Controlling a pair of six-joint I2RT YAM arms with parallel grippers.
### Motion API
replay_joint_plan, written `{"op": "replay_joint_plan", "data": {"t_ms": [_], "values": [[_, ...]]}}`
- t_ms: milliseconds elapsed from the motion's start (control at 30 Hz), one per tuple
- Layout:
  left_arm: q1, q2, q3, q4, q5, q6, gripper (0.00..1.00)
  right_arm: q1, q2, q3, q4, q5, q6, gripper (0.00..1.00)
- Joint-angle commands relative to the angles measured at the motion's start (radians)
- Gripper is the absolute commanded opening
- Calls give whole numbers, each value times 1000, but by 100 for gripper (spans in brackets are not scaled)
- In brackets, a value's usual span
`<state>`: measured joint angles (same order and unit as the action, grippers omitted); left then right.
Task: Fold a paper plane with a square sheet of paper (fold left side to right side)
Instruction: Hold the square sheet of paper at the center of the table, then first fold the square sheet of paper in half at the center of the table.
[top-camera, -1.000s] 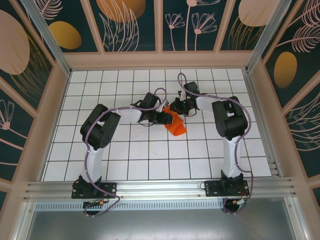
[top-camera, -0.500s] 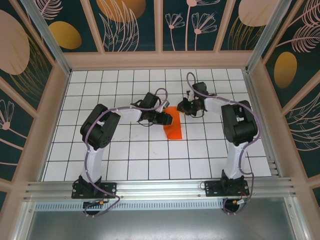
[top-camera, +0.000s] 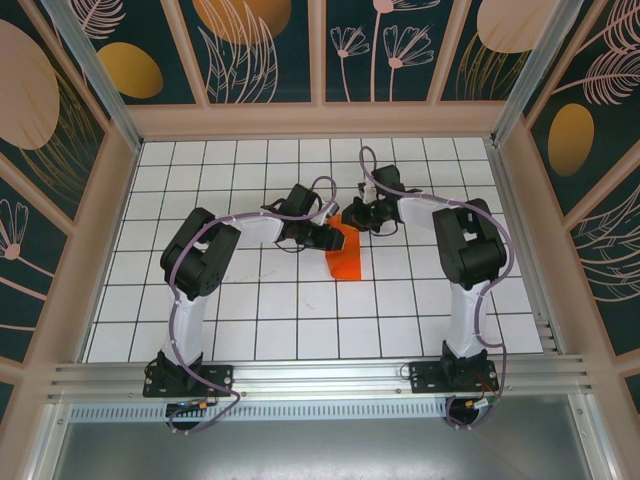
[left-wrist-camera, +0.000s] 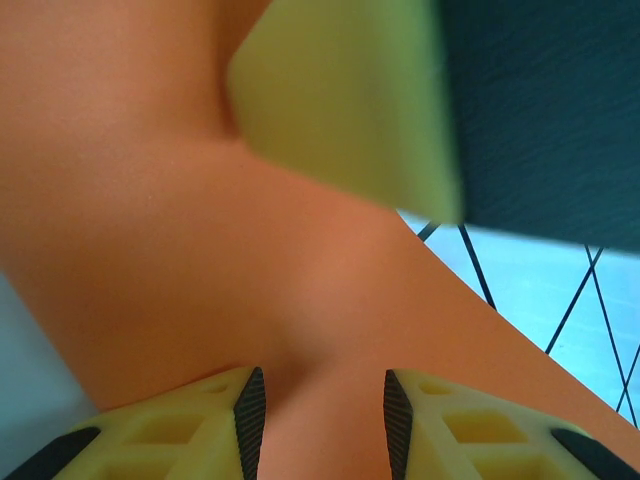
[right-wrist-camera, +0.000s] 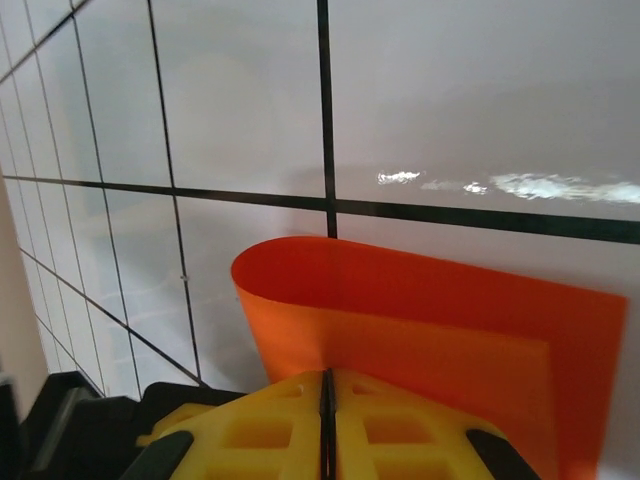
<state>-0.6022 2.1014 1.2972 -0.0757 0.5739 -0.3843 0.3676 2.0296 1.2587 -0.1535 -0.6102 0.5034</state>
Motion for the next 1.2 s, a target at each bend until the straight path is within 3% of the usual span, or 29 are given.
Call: {"op": "replay_joint_plan", "data": {"t_ms": [0,367,1167], "values": [[15,32,9,-82,-36,32,40,13,48,42,19,-22,0,12],[-17,-37,-13,-92,-27,117,42,16,99,35,-87,128,-8,12],[-82,-109,-123,-59,0,128,44,31,104,5,-108,166,-2,12]]}}
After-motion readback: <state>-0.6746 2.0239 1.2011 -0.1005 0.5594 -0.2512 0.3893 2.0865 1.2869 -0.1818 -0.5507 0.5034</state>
